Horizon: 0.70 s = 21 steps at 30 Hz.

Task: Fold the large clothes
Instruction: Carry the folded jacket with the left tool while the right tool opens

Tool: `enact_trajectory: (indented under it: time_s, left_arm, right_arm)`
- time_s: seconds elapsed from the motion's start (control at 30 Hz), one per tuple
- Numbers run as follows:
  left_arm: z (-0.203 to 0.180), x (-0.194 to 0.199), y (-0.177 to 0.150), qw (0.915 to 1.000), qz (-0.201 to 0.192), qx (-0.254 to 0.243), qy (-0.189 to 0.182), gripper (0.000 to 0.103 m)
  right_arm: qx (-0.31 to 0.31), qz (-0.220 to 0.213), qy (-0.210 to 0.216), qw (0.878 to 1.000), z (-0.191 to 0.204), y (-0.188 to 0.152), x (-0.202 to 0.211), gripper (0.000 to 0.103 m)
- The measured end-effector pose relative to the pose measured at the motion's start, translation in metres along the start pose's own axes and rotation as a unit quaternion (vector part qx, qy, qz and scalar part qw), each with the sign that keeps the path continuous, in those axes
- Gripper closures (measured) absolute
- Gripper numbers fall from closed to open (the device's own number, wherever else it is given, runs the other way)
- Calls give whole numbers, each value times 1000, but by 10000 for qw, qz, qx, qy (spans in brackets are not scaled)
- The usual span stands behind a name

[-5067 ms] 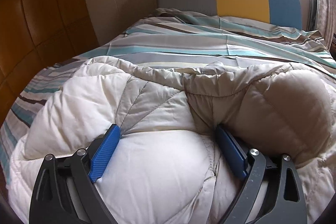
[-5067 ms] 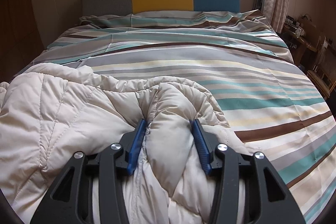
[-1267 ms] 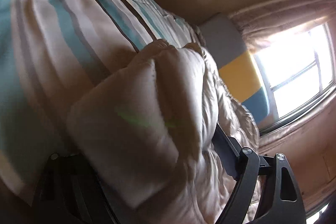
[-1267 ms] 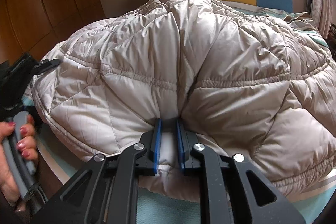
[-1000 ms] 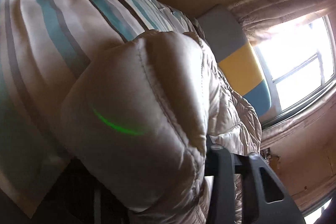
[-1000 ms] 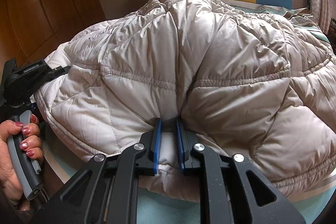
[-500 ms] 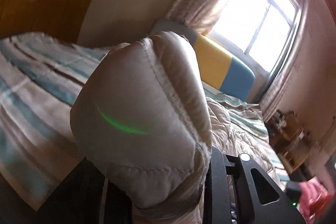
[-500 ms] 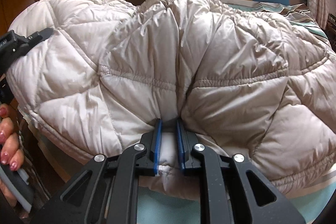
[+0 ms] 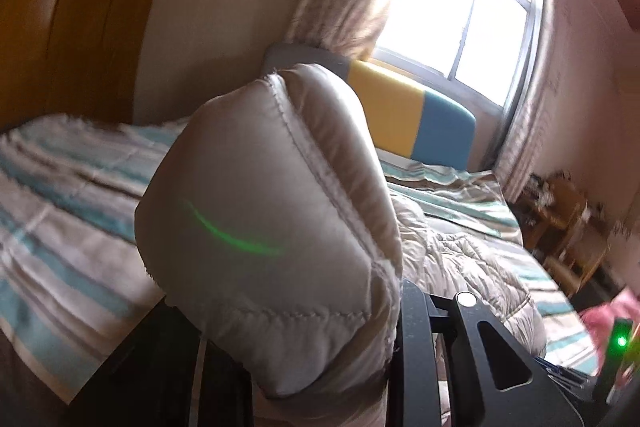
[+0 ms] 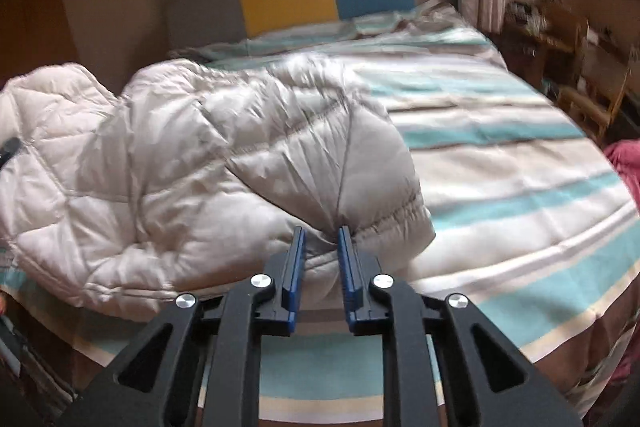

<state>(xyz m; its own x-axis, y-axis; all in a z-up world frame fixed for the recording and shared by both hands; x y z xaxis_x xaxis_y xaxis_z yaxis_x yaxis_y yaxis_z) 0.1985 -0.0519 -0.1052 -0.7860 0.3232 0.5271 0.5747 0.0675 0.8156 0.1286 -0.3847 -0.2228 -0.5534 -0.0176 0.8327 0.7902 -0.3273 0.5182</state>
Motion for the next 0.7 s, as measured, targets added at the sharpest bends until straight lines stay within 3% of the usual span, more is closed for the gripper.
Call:
enact_trajectory:
  time_s: [0.3,0.47,0.7]
  left_arm:
    - [-83,3,2,9910,-278,-1302,-114,78]
    - [-117,-2,-3,9860,-289,-1615,-292,78]
    - [-148,-14,-19,9771,-256,-2081,-360,78]
  right_arm:
    - [85,41,-137,9999,6,-7,-5,88]
    - [17,21,-50,10000,3,-9,2,88]
    - [-430,-359,-128,9983,-27,-9,40,85]
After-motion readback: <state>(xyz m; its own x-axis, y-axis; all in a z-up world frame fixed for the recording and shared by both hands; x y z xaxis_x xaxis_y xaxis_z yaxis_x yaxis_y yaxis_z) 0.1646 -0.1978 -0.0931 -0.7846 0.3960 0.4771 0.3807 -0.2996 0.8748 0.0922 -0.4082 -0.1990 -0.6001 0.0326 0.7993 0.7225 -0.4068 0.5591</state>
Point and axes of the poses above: each gripper's, at about its wrist camera, not at the fingertips, and x roughly against the way its jaws point, z to its left, y to its top, the point moved 5 cm from there along -x, roughly the way its jaws point, and after that the axes turned 11 degrees about z, right-handed, at the moved point
